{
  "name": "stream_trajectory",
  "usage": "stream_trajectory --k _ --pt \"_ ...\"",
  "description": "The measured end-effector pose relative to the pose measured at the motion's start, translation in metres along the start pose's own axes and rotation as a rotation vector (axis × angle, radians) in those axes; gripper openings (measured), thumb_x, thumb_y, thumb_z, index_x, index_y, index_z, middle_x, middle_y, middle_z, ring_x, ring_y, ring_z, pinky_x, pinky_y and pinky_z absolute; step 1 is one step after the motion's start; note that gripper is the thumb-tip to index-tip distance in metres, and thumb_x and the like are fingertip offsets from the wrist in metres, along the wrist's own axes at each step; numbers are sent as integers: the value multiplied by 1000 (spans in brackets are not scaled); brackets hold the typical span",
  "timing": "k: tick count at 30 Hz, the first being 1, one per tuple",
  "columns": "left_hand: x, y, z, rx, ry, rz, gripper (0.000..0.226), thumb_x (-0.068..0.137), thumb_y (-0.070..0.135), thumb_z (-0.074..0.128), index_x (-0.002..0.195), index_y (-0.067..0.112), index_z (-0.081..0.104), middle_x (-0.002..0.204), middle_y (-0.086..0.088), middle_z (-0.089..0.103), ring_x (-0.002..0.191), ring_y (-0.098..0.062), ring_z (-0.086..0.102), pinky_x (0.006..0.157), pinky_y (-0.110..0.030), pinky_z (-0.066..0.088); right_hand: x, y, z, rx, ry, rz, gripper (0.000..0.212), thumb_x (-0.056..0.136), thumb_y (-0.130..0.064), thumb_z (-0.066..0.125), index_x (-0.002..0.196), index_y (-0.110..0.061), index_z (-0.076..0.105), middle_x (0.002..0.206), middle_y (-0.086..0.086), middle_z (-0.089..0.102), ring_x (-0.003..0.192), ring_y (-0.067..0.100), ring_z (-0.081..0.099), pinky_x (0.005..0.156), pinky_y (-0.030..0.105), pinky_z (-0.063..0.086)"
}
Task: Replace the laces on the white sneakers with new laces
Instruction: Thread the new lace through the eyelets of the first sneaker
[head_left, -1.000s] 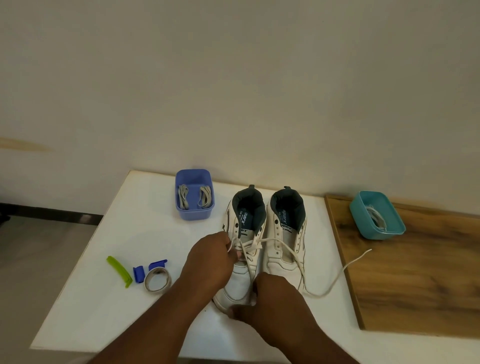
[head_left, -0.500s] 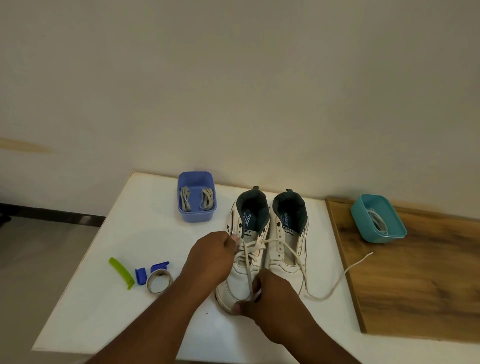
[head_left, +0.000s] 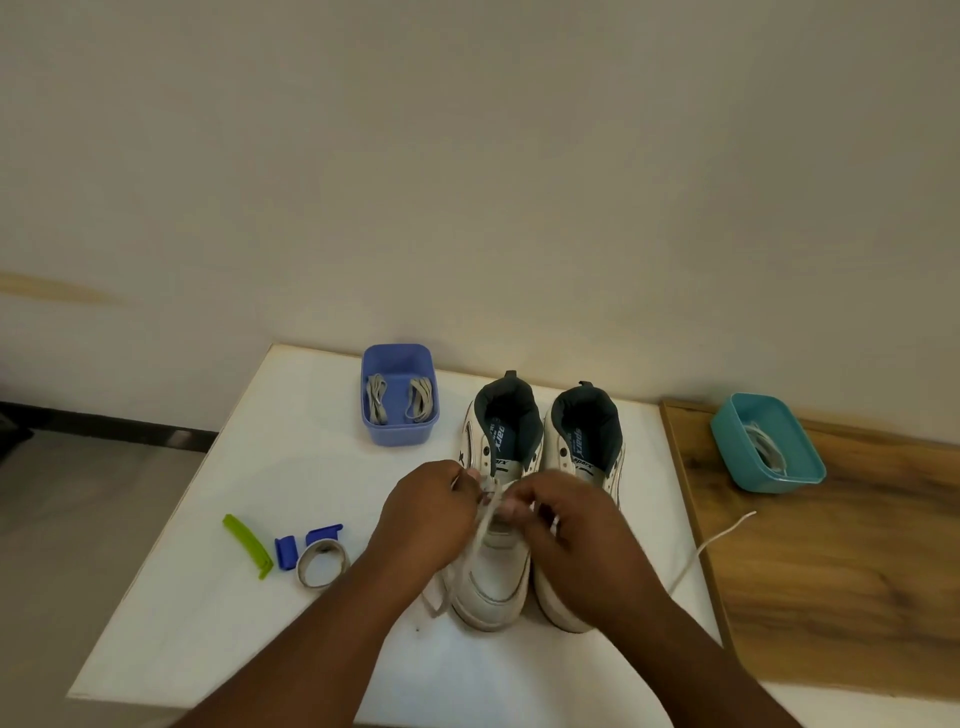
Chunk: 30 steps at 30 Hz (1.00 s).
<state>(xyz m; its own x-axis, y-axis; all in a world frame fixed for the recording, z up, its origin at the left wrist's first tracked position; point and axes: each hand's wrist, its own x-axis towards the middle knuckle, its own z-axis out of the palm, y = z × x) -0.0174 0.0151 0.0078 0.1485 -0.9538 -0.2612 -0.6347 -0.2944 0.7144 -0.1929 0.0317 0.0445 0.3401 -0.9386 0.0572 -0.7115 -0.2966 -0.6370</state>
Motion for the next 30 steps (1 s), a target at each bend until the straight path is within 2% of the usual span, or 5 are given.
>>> stream_trajectory --k 8,15,20,24,30 --pt "1 6 -14 -156 -33 -98 30 91 24 50 70 8 63 70 -5 63 71 -22 60 68 -35 55 8 26 15 -338 20 40 41 103 -31 49 144 -38 53 163 -5 31 139 22 48 106 39 51" --pt "-7 28 -64 -1834 465 -117 36 99 18 41 63 16 42 70 -1 60 65 -17 67 60 -27 55 8 28 16 -338 121 30 31 102 -33 49 131 -33 60 150 -11 43 117 12 58 86 24 54" --pt "-4 23 -45 -747 561 -61 34 99 33 56 76 9 54 68 -5 54 56 -10 42 49 -21 36 8 31 20 -314 124 64 33 105 -46 43 132 -36 58 144 -15 47 119 9 55 90 27 54" --pt "-6 6 -21 -41 158 206 26 88 49 69 97 28 56 84 9 64 72 -1 59 64 -19 47 10 34 23 -231 157 82 40 106 -48 31 127 -37 63 139 -16 50 115 6 56 90 29 54" --pt "0 -2 -16 181 314 237 21 104 40 44 93 29 57 81 8 62 68 -4 50 68 -29 49 8 36 23 -184 170 73 37 107 -44 34 126 -36 65 138 -16 51 111 4 56 87 28 55"
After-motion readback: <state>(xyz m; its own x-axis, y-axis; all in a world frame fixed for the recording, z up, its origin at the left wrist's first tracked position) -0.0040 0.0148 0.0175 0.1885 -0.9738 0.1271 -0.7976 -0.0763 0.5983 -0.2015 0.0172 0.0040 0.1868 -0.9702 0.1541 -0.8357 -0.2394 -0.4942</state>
